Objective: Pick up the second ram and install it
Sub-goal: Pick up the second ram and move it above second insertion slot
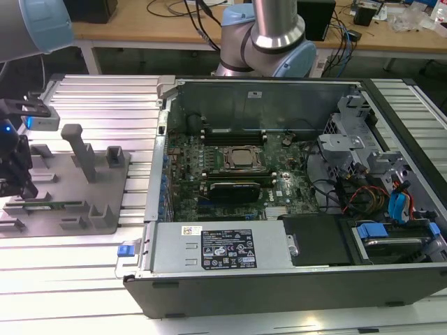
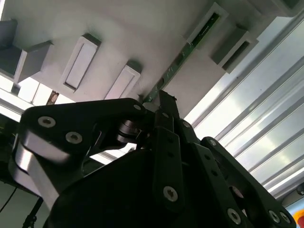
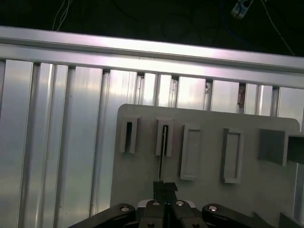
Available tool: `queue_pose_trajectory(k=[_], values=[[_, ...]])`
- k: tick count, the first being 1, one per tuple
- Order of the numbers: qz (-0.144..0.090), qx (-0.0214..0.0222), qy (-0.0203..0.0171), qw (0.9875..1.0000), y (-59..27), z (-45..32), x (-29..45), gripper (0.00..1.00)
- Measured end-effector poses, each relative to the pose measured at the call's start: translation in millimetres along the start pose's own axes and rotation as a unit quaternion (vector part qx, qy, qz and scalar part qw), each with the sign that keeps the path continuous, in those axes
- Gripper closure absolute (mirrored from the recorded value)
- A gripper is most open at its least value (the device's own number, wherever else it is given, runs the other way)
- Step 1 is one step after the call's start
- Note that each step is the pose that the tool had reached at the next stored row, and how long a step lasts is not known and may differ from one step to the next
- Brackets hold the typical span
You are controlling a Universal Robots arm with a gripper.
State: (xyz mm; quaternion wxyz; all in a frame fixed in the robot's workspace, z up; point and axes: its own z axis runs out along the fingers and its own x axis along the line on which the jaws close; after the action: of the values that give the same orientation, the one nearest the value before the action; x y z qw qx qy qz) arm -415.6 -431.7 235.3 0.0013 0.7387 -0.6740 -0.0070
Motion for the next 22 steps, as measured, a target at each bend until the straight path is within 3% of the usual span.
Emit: queue_pose_trajectory(k=[7, 14, 15, 16, 17, 18, 20, 22], values=[[0.004, 0.0000, 0.0000, 1.0000, 2.5, 8.3, -0.1, 0.92], [0.008, 0.0000, -0.0001, 1.0000, 2.7, 10.4, -0.1, 0.92], [0.008, 0.0000, -0.0001, 1.0000, 2.7, 10.4, -0.2, 0.86], [0.008, 0.0001, -0.0001, 1.0000, 2.7, 10.4, -0.2, 0.73], [0.008, 0.0001, -0.0001, 1.0000, 2.7, 10.4, -0.2, 0.73], [0.008, 0.0001, -0.0001, 1.0000, 2.7, 10.6, -0.2, 0.66], [0.008, 0.0002, -0.0002, 1.0000, 2.7, 12.6, -0.1, 0.66], [0.008, 0.0000, -0.0001, 1.0000, 3.7, 22.1, -0.1, 0.66]])
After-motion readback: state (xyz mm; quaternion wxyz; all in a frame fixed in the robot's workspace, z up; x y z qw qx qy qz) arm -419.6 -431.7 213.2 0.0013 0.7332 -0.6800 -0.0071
